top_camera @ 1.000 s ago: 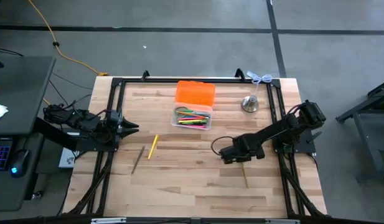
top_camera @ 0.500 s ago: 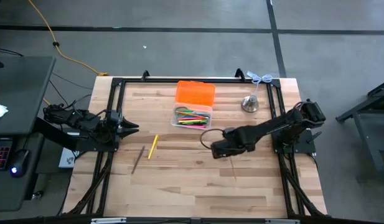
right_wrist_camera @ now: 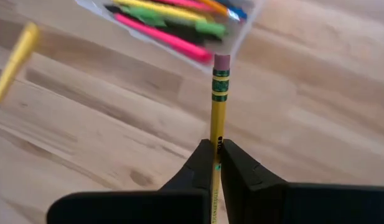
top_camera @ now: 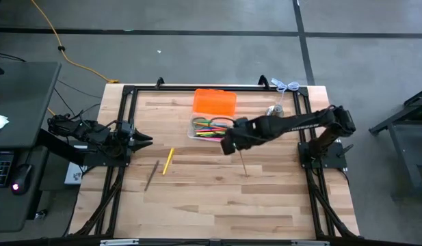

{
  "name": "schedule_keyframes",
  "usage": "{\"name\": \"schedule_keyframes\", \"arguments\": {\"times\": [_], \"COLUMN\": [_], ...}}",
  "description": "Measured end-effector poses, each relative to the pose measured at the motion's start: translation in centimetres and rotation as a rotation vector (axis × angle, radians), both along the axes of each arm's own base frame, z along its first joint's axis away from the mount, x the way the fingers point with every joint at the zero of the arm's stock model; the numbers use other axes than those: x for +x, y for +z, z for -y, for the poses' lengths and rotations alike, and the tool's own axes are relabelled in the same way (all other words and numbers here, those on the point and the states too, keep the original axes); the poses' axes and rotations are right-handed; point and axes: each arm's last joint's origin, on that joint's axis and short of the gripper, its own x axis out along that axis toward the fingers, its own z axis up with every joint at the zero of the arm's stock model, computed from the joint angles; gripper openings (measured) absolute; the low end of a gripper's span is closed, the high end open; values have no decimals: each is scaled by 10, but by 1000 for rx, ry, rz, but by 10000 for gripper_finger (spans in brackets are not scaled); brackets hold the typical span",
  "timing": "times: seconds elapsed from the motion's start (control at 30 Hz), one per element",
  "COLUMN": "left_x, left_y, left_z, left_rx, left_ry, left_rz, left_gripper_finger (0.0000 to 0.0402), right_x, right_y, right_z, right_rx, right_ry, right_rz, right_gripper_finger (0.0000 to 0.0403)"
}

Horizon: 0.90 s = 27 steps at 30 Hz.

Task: Pick & place school supplies into a supply box
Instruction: Put the yellow pencil into the transparent supply box

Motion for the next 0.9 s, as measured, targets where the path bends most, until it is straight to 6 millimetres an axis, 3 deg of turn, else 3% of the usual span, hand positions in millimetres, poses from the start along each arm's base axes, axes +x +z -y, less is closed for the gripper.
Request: {"name": "schedule_keyframes", "arguments": {"times": [0.23,0.5,0.9], "left_x": [0,0,0], "left_y": [0,0,0], "left_z": [0,0,0], "left_rx": [0,0,4], "left_ry": [0,0,15], "left_rz": [0,0,2], "left_gripper_finger": [122,122,122], "right_x": [5,8,31], "right_y": [17,21,37], "right_z": [22,34,62], "right_rx": [-37,-62,-202], "right_ry": [39,75,238], "right_rz": [41,66,303], "right_gripper_finger": [0,0,0]}}
